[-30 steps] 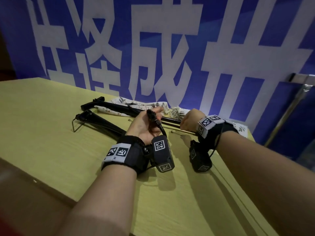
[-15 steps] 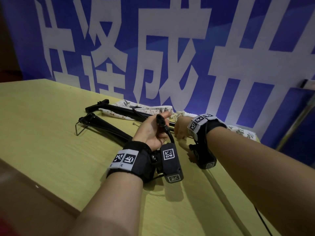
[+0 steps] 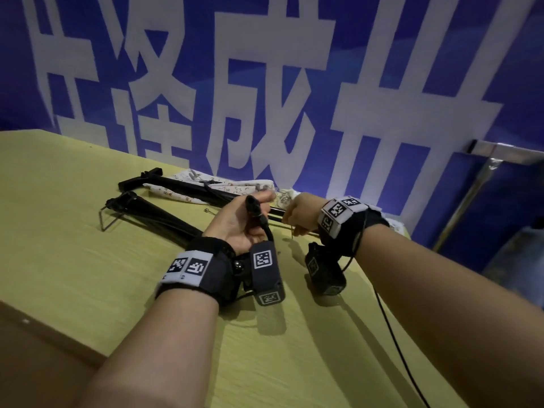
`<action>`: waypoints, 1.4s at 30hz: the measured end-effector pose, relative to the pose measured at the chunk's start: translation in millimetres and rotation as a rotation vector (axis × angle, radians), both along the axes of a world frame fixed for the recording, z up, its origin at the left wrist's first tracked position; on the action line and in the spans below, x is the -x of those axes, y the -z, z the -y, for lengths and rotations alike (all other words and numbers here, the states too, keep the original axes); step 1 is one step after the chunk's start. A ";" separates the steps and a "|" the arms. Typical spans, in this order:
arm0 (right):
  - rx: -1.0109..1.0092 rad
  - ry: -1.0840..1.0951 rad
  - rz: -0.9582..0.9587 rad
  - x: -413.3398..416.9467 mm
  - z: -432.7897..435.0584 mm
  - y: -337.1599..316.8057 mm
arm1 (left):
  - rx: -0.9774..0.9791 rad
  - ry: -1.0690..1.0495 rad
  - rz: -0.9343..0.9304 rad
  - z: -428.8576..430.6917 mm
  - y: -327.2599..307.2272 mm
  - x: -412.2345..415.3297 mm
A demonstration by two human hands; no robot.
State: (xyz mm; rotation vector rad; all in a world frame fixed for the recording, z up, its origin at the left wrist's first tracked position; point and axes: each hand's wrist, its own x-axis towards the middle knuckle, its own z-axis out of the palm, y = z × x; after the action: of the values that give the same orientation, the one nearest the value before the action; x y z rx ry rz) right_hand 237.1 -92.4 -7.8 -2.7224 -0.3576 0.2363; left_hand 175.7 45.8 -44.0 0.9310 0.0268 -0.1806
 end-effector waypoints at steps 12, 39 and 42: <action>-1.415 0.325 -0.229 73.0 45.1 22.0 | -0.110 0.098 0.020 13.2 -3.2 12.0; -1.300 0.291 -0.457 69.0 48.1 48.7 | -0.331 -0.189 0.072 38.4 3.6 11.9; -1.321 0.210 -0.379 68.9 52.6 55.4 | -0.335 -0.174 0.082 38.6 2.3 14.0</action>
State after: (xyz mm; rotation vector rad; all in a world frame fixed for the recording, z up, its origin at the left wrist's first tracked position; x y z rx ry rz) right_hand 168.2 -145.0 -63.2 -1.3582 -0.0471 0.2990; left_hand 161.7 7.1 -46.3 1.2638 0.0640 0.0257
